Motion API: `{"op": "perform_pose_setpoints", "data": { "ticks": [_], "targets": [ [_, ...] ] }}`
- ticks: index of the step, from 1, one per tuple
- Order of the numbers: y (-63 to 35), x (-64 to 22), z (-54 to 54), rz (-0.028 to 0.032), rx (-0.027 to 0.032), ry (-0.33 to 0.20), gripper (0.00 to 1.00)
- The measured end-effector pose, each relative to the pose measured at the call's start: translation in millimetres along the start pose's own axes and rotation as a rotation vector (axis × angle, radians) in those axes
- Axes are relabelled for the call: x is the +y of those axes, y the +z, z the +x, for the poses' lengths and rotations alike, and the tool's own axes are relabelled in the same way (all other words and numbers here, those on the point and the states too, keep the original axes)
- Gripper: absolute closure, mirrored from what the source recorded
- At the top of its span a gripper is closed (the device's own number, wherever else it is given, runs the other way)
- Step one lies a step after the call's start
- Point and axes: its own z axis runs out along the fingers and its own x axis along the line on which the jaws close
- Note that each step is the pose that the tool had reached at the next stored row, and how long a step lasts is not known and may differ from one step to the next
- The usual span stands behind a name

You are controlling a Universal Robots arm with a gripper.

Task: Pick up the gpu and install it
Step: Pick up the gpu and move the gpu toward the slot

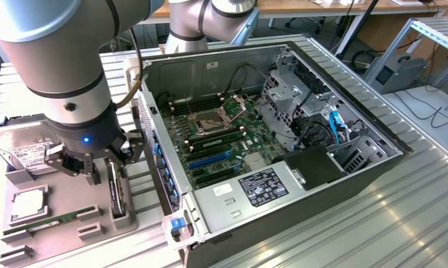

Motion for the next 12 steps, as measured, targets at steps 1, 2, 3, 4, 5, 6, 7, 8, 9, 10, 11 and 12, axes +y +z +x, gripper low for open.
{"op": "perform_pose_setpoints", "data": {
  "ticks": [1, 2, 3, 4, 5, 6, 7, 8, 9, 10, 11, 12],
  "targets": [
    [0.2, 0.7, 0.0, 0.0001, -0.0001, 0.003, 0.52],
    [0.6, 1.1, 0.1, 0.0002, -0.0002, 0.008, 0.52],
    [1.0, 1.2, 0.0, 0.0004, -0.0003, 0.015, 0.52],
    [1.5, 1.2, 0.0, 0.0007, -0.0005, 0.025, 0.52],
    [2.1, 1.2, 0.1, 0.0011, -0.0005, 0.038, 0.52],
    [2.7, 1.2, 0.1, 0.0015, -0.0008, 0.051, 0.52],
    [3.4, 1.2, 0.2, 0.0019, -0.0010, 0.067, 0.52],
    [3.9, 1.2, 0.2, 0.0023, -0.0011, 0.077, 0.52],
    [4.2, 1.3, 0.2, 0.0027, -0.0010, 0.083, 0.52],
    [4.8, 1.7, 0.3, 0.0028, -0.0011, 0.085, 0.52],
    [5.2, 2.2, 0.4, 0.0028, -0.0012, 0.085, 0.52],
    [5.7, 3.7, 0.4, 0.0028, -0.0013, 0.084, 0.52]
  ]
}}
